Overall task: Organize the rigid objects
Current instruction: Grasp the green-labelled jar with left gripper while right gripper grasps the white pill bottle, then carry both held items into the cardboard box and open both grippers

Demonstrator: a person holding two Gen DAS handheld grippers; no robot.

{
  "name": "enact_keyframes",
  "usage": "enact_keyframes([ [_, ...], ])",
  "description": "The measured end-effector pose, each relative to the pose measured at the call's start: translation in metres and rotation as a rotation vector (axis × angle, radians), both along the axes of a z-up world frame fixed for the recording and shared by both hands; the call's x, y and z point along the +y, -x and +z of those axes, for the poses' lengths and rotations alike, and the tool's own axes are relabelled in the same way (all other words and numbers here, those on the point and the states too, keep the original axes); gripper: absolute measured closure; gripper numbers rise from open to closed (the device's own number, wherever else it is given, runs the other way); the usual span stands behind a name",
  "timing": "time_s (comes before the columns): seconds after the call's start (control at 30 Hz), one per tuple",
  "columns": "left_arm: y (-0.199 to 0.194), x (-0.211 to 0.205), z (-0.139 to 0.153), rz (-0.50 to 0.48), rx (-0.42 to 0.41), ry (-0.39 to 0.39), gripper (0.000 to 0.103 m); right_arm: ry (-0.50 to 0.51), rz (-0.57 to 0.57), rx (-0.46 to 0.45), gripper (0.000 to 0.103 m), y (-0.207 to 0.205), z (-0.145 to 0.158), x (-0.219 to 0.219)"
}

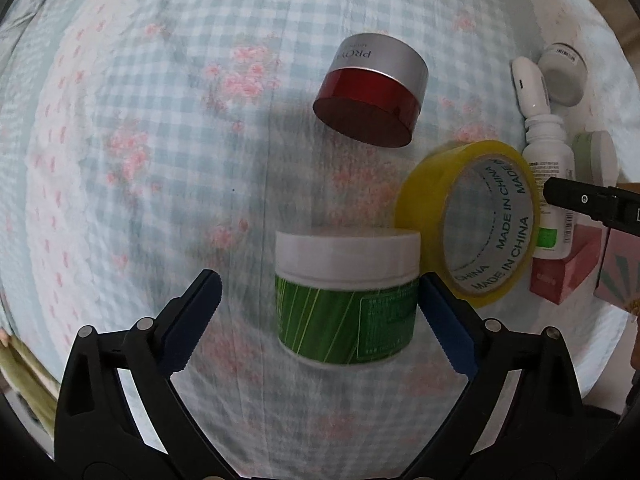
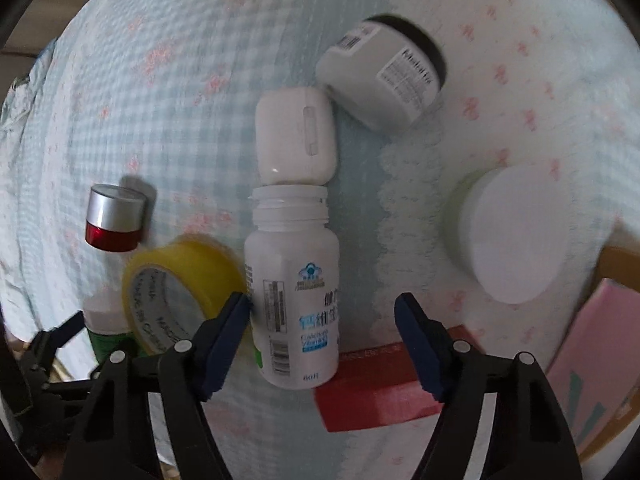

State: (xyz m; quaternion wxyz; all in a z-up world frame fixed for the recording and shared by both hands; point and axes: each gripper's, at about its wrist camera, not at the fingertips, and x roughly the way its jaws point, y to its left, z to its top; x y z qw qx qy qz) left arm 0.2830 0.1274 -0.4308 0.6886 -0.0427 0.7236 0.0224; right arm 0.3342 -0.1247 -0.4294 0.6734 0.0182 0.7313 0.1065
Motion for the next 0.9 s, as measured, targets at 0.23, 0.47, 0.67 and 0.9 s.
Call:
enact_keyframes([
  [0.23, -0.009, -0.002, -0.020, 0.007, 0.026, 0.052, 0.026, -0.017, 0.017, 0.056, 0.051, -0.004, -0.025, 0.007],
  [0.47, -0.015, -0.014, -0.035, 0.003, 0.022, 0.074, 0.035, -0.013, 0.027, 0.049, 0.057, 0.000, -0.034, 0.014],
  [0.67, -0.001, 0.005, -0.021, 0.014, 0.002, 0.075, 0.035, -0.009, 0.023, 0.033, 0.057, 0.008, -0.022, 0.025],
  [0.9, 0.013, 0.018, 0.007, 0.033, -0.097, 0.078, 0.035, -0.020, -0.004, -0.026, 0.057, 0.014, 0.003, 0.026],
])
